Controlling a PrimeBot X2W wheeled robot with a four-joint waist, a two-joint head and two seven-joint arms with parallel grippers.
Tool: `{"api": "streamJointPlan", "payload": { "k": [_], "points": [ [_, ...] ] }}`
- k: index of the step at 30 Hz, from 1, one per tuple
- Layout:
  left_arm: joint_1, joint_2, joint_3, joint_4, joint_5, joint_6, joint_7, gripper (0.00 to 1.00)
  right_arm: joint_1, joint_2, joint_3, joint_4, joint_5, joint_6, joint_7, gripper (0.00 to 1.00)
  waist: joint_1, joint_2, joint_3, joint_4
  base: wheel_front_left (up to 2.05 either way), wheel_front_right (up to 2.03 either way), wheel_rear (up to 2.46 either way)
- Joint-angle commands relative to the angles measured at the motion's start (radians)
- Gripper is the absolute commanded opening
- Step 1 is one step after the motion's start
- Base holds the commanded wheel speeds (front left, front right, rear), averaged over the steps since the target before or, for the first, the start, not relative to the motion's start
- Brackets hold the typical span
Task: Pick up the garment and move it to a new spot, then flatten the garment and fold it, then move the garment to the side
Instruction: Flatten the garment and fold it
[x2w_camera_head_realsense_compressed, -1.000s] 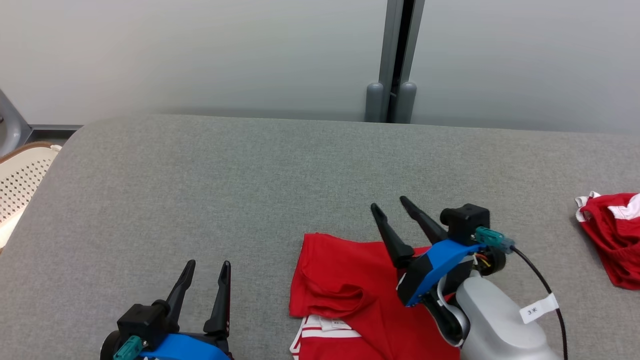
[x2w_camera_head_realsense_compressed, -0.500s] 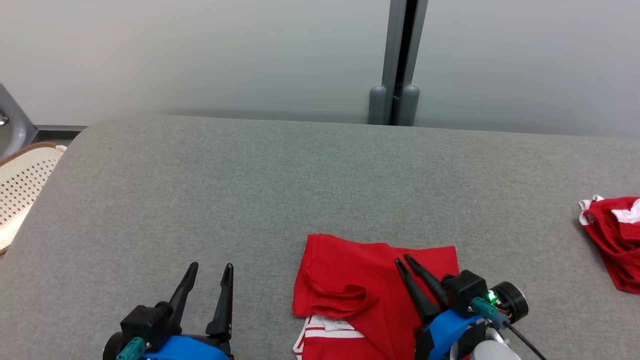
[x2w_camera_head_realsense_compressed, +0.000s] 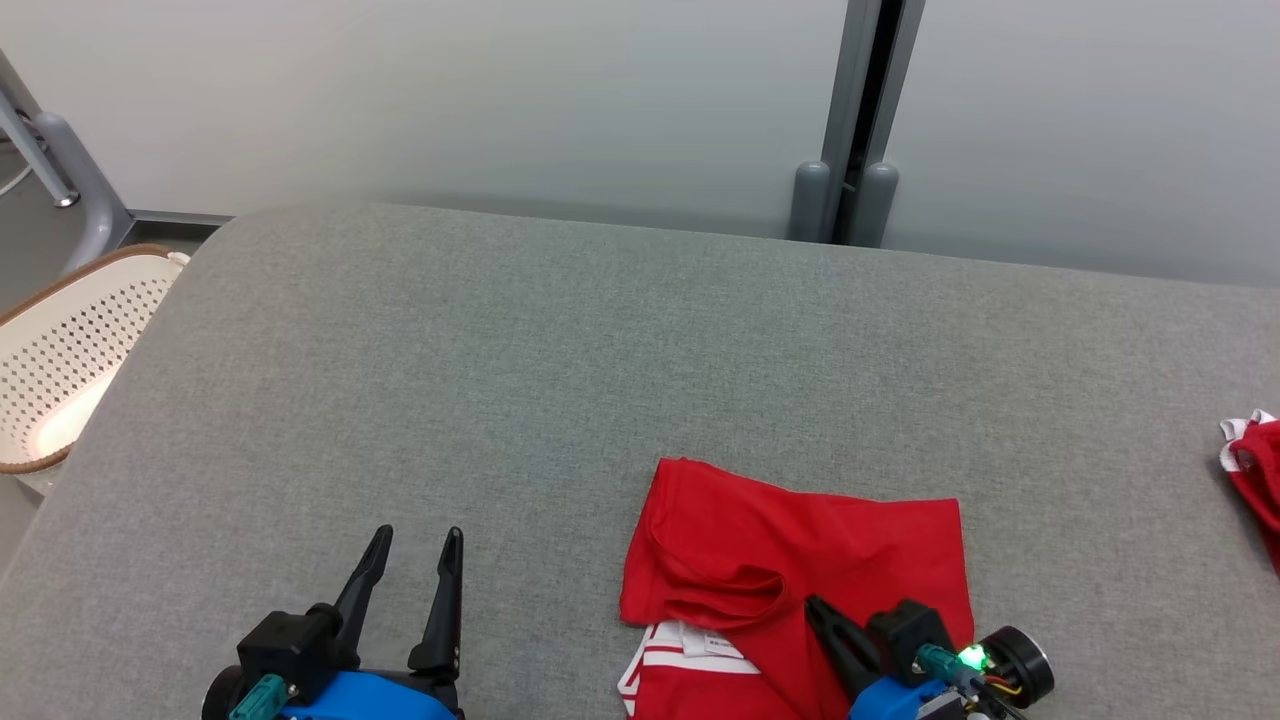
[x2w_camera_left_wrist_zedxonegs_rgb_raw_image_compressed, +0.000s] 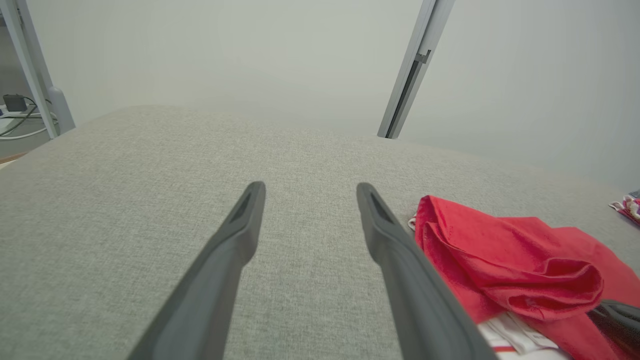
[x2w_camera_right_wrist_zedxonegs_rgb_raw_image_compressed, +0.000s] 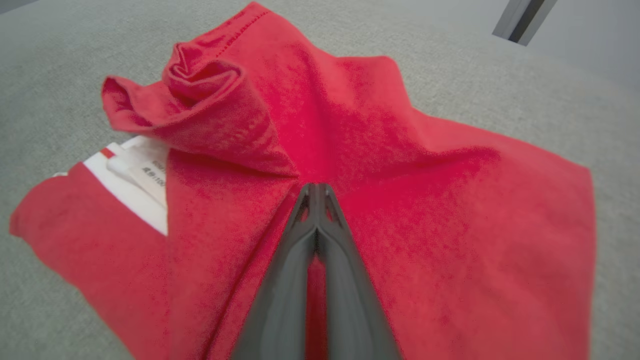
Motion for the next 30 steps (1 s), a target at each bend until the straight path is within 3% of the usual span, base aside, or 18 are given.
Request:
{"api": "streamJointPlan", "payload": {
  "k": [1,16,20,25,27,29,30],
  "points": [
    [-0.003,0.006,0.006,-0.002,-0.001,0.003,-0.004,1.0,-0.017,-0.001,0.019,0.01,0.006,0.0,-0.008,0.0,0.0,0.0,0.003,0.007,0.0,0.0,0.0],
    [-0.005,0.003,0.009,-0.002,-0.006,0.007,-0.004,1.0,-0.024,-0.002,0.394,-0.017,0.133,0.0,-0.005,0.0,0.0,0.0,0.0,0.014,0.0,0.0,0.0],
    [0.001,0.003,0.014,0.001,-0.009,0.008,-0.004,1.0,-0.051,-0.002,0.411,-0.027,0.158,0.0,-0.021,0.0,0.0,0.0,-0.003,-0.001,0.0,0.0,0.0],
    [-0.004,0.002,0.018,-0.001,0.002,0.008,-0.004,1.0,-0.073,-0.002,0.326,-0.065,0.142,0.0,-0.038,0.0,0.0,0.0,-0.019,-0.029,0.0,0.0,0.0],
    [-0.016,0.001,0.017,-0.003,0.019,0.012,-0.005,1.0,-0.066,-0.002,0.261,-0.093,0.132,0.0,-0.042,0.29,0.0,0.0,-0.027,-0.039,0.0,0.0,0.0],
    [-0.022,-0.015,0.013,-0.004,0.027,0.01,-0.004,1.0,-0.046,-0.002,0.181,-0.136,0.119,0.0,-0.043,0.47,0.0,0.0,-0.036,-0.048,0.0,0.0,0.0],
    [-0.025,-0.02,0.014,-0.002,0.033,0.009,-0.004,1.0,-0.031,-0.002,0.137,-0.16,0.116,0.0,-0.043,1.0,0.0,0.0,-0.04,-0.053,0.0,0.0,0.0]
  ]
}}
